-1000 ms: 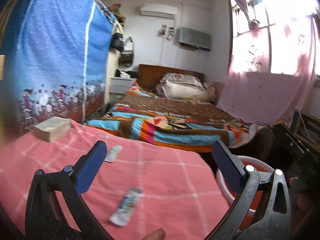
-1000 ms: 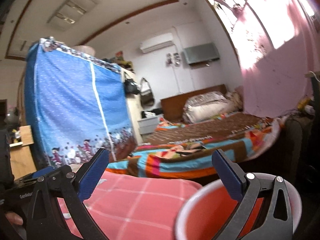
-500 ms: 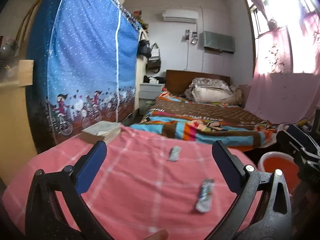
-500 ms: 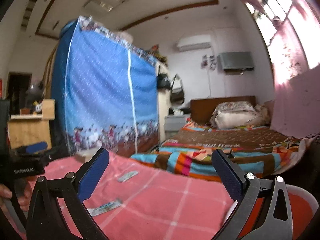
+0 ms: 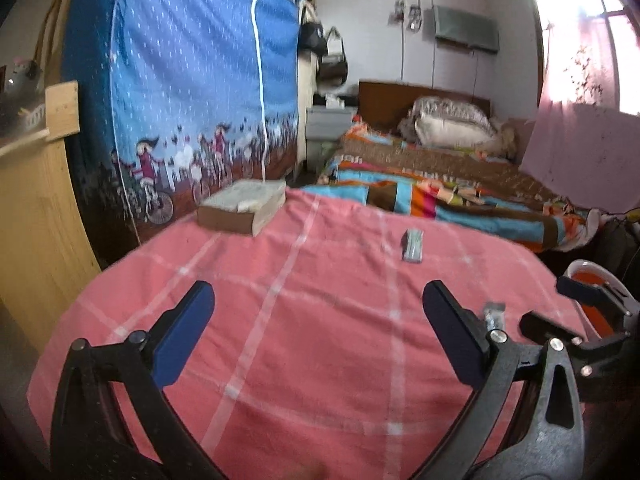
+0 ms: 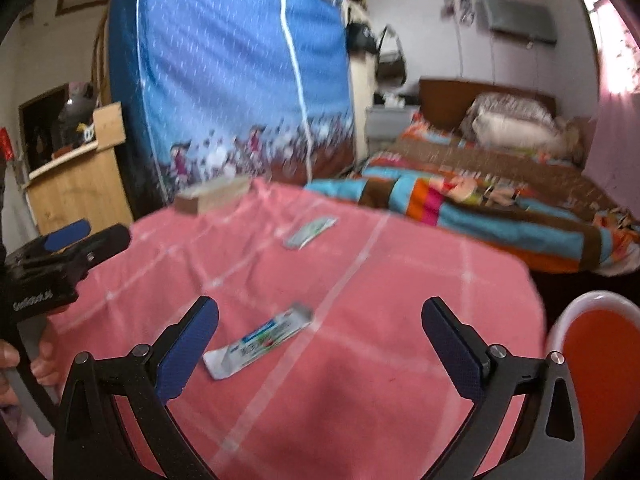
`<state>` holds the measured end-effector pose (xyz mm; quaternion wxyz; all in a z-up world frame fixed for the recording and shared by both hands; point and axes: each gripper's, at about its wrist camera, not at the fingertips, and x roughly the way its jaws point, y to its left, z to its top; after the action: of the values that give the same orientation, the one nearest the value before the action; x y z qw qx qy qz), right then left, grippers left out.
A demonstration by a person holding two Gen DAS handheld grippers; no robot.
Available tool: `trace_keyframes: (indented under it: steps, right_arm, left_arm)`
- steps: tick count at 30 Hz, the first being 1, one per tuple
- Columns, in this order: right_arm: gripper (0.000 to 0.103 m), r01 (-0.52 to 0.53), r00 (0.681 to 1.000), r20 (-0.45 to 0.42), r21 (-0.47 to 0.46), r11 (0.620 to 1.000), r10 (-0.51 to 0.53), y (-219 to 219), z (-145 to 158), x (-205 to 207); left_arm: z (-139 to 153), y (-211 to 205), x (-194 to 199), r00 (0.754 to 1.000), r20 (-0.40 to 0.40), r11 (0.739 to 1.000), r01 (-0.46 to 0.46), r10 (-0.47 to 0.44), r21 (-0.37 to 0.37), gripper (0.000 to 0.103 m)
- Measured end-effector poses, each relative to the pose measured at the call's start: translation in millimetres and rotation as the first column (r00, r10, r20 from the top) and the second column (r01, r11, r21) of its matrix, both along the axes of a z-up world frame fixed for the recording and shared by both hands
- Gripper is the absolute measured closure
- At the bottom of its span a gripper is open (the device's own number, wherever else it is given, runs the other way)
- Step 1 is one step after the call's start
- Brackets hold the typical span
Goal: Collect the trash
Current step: 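Move both tools back over the table toward the remaining packets, then grasp the grey packet with the left tool while the right tool grasps the white sachet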
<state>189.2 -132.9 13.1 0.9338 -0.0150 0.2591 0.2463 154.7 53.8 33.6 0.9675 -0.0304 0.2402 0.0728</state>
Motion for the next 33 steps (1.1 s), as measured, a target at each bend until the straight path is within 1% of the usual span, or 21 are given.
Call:
trace_keyframes:
  steps: [1, 2, 3, 4, 5, 6, 7, 9, 10, 11, 12, 13, 14, 15, 16, 18, 23, 26, 27, 30, 33]
  right_arm:
    - [0.012, -0.012, 1.000, -0.019, -0.005, 1.000, 0.012, 3, -3, 1]
    - [0.021, -0.030, 0.999, -0.046, -0.013, 0.999, 0.029, 9, -8, 4]
    - [0.023, -0.045, 0.996, -0.071, -0.021, 0.999, 0.044, 14, -12, 6]
    - [0.024, -0.054, 0.995, -0.088, -0.030, 0.998, 0.051, 20, -16, 6]
    - [0.028, -0.072, 0.991, -0.113, -0.038, 0.997, 0.068, 25, -21, 8]
    - [0.034, -0.081, 0.989, -0.126, -0.042, 0.996, 0.075, 28, -23, 8]
    - [0.037, -0.089, 0.987, -0.139, -0.049, 0.995, 0.081, 31, -26, 9]
    - [0.048, -0.085, 0.989, -0.125, -0.088, 0.993, 0.073, 35, -27, 7]
    - [0.051, -0.089, 0.990, -0.118, -0.103, 0.991, 0.077, 36, -26, 7]
    - [0.059, -0.092, 0.990, -0.114, -0.108, 0.990, 0.080, 35, -25, 6]
    - [0.069, -0.091, 0.991, -0.109, -0.115, 0.989, 0.078, 34, -25, 6]
    - [0.073, -0.089, 0.992, -0.102, -0.128, 0.988, 0.076, 33, -24, 7]
    - [0.079, -0.089, 0.992, -0.098, -0.136, 0.987, 0.076, 31, -24, 9]
    - [0.085, -0.091, 0.992, -0.100, -0.133, 0.987, 0.078, 31, -24, 12]
    - [0.089, -0.091, 0.992, -0.101, -0.131, 0.987, 0.078, 29, -24, 14]
    - [0.093, -0.082, 0.993, -0.094, -0.136, 0.987, 0.070, 25, -23, 19]
    - [0.096, -0.038, 0.994, -0.103, -0.120, 0.992, 0.026, 11, -20, 40]
    - [0.097, -0.005, 0.993, -0.121, -0.073, 0.997, -0.004, -2, -17, 55]
    - [0.097, 0.003, 0.993, -0.120, -0.067, 0.998, -0.011, -5, -16, 58]
    - [0.097, 0.031, 0.994, -0.106, -0.049, 0.998, -0.036, -14, -10, 68]
    - [0.097, 0.037, 0.993, -0.112, -0.034, 0.999, -0.041, -18, -8, 74]
  left_arm:
    - [-3, 1, 4, 1.000, -0.028, 1.000, 0.007, -0.007, -0.013, 0.001]
    - [-5, 2, 6, 0.999, -0.042, 1.000, 0.013, -0.013, -0.021, 0.002]
    - [-8, 4, 10, 0.997, -0.071, 0.999, 0.021, -0.023, -0.037, 0.005]
    - [-10, 5, 13, 0.996, -0.089, 0.999, 0.027, -0.031, -0.046, 0.011]
    - [-12, 6, 16, 0.993, -0.107, 0.998, 0.036, -0.041, -0.055, 0.013]
    - [-14, 7, 19, 0.990, -0.128, 0.997, 0.045, -0.053, -0.066, 0.019]
    - [-16, 7, 22, 0.987, -0.149, 0.995, 0.055, -0.067, -0.079, 0.023]
    - [-21, 9, 28, 0.979, -0.181, 0.992, 0.075, -0.092, -0.102, 0.029]
    - [-24, 9, 31, 0.974, -0.202, 0.990, 0.084, -0.106, -0.113, 0.031]
    - [-25, 9, 33, 0.971, -0.212, 0.989, 0.090, -0.114, -0.118, 0.033]
    - [-27, 8, 37, 0.964, -0.229, 0.986, 0.103, -0.131, -0.130, 0.037]
    - [-28, 8, 39, 0.961, -0.238, 0.984, 0.111, -0.142, -0.138, 0.043]
    - [-29, 7, 41, 0.957, -0.247, 0.982, 0.119, -0.153, -0.146, 0.045]
    - [-30, 6, 44, 0.950, -0.261, 0.979, 0.133, -0.171, -0.157, 0.051]
    - [-30, 4, 47, 0.945, -0.270, 0.976, 0.144, -0.185, -0.164, 0.054]
    - [-29, 1, 54, 0.938, -0.277, 0.971, 0.167, -0.210, -0.171, 0.056]
    - [-24, -16, 77, 0.914, -0.290, 0.957, 0.246, -0.282, -0.157, 0.057]
    - [-23, -30, 96, 0.896, -0.305, 0.945, 0.289, -0.323, -0.152, 0.057]
    - [-24, -33, 101, 0.893, -0.309, 0.944, 0.294, -0.326, -0.148, 0.057]
    - [-26, -46, 124, 0.879, -0.331, 0.939, 0.325, -0.344, -0.113, 0.057]
    - [-30, -53, 143, 0.868, -0.359, 0.937, 0.339, -0.344, -0.080, 0.057]
